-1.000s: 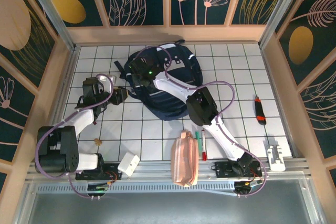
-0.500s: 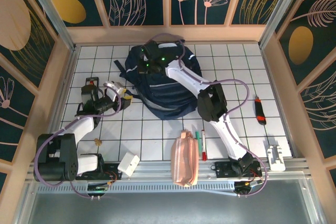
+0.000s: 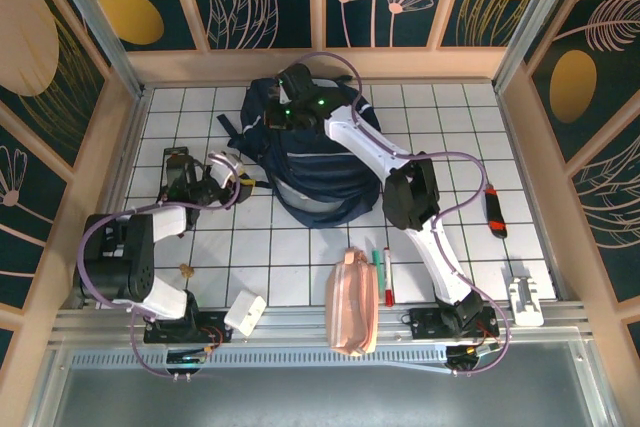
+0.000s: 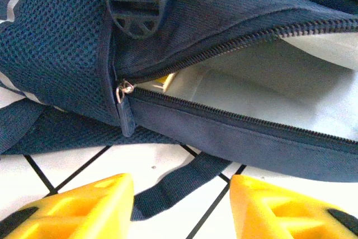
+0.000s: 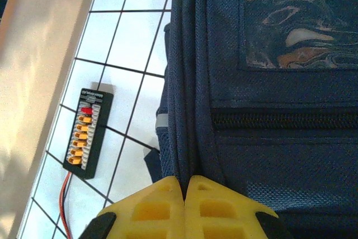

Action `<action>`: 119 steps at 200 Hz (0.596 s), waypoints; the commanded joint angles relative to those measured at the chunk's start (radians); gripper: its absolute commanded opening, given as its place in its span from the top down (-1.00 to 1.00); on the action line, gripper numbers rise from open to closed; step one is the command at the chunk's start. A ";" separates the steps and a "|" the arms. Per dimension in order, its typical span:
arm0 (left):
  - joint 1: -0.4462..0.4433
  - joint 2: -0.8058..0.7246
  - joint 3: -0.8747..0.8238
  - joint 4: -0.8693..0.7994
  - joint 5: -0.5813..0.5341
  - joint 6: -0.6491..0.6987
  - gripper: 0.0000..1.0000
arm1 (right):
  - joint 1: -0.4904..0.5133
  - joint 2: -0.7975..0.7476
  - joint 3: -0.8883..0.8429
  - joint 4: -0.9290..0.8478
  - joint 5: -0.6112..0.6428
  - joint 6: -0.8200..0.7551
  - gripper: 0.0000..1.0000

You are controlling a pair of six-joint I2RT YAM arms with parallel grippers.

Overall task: Pack the student bag
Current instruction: Zip the student bag at the top-center of the table.

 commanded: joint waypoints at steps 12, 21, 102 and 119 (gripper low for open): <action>-0.050 -0.141 0.015 -0.138 0.049 0.168 0.08 | -0.018 -0.087 0.040 0.035 -0.073 0.003 1.00; -0.045 -0.243 -0.052 -0.021 0.084 0.121 0.04 | -0.022 -0.086 0.036 0.018 -0.082 -0.003 1.00; -0.092 0.008 0.119 -0.194 0.000 0.441 0.27 | -0.155 -0.146 -0.029 0.003 -0.265 0.002 1.00; -0.092 0.036 0.124 -0.163 -0.011 0.416 0.24 | -0.159 -0.141 -0.018 0.006 -0.285 -0.003 1.00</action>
